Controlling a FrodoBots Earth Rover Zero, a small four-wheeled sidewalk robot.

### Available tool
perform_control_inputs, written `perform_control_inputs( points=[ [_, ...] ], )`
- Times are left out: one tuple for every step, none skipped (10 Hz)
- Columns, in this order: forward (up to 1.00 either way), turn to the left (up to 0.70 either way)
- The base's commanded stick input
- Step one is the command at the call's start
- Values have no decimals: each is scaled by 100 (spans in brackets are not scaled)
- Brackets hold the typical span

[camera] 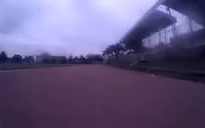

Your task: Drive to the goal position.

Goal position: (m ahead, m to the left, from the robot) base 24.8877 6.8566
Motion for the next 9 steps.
perform_control_inputs(
  points=[
    [70, 8],
    [70, 0],
    [70, 0],
    [70, 0],
    [70, -2],
    [70, -12],
    [70, -14],
    [70, 0],
    [70, 0]
  ],
)
